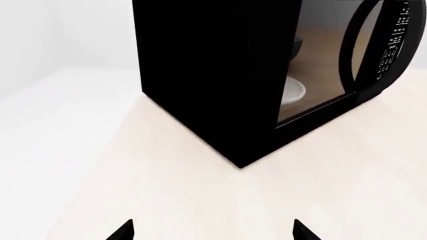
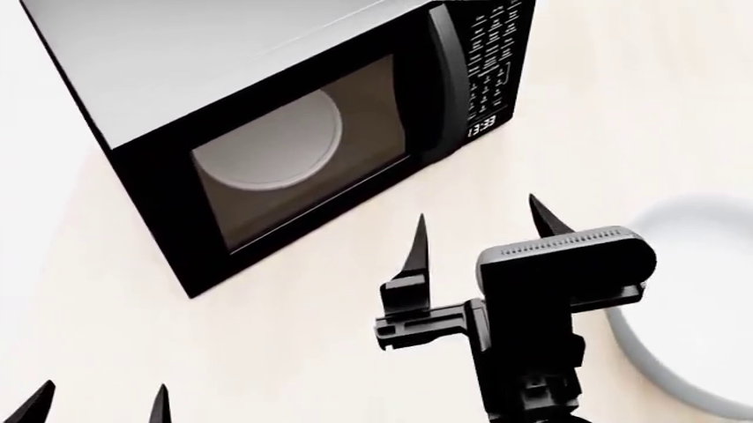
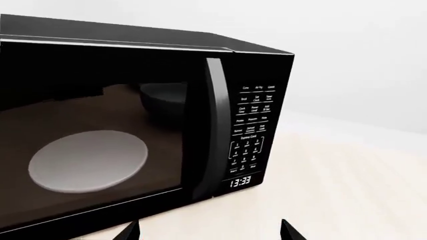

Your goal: Open the microwave.

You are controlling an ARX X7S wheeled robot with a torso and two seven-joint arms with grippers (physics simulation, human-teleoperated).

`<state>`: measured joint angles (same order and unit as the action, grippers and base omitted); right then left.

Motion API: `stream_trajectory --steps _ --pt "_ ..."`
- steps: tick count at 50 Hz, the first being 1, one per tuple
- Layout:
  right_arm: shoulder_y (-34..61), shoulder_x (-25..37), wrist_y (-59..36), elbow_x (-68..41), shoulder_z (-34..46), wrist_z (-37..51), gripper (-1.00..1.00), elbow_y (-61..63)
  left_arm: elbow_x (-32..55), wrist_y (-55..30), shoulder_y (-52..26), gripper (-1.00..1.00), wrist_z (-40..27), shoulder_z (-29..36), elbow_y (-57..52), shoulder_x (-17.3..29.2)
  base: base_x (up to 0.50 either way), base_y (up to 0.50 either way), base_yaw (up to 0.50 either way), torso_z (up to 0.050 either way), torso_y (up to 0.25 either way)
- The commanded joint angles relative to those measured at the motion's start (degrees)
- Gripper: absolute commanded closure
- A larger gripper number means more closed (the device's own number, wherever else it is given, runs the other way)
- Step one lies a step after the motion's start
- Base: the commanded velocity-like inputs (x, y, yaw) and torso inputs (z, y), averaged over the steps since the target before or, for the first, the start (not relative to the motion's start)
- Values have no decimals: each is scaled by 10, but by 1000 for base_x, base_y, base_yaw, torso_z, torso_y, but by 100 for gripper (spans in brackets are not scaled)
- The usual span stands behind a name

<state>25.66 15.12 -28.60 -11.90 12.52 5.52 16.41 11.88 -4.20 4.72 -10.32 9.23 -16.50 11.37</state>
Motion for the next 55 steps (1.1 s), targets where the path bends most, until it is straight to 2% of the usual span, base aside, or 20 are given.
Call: stream_trajectory --steps 1,15,55 --pt "60 2 -25 4 14 -8 -100 -36 8 1 -2 -100 -5 4 -2 6 0 0 0 7 -131" --pt "140 -5 -28 4 24 -24 -100 -108 18 9 -3 -100 -12 9 3 12 0 0 0 1 -17" --pt "263 -24 31 24 59 -54 -100 -309 35 15 -2 -100 -28 17 -4 27 0 0 0 0 0"
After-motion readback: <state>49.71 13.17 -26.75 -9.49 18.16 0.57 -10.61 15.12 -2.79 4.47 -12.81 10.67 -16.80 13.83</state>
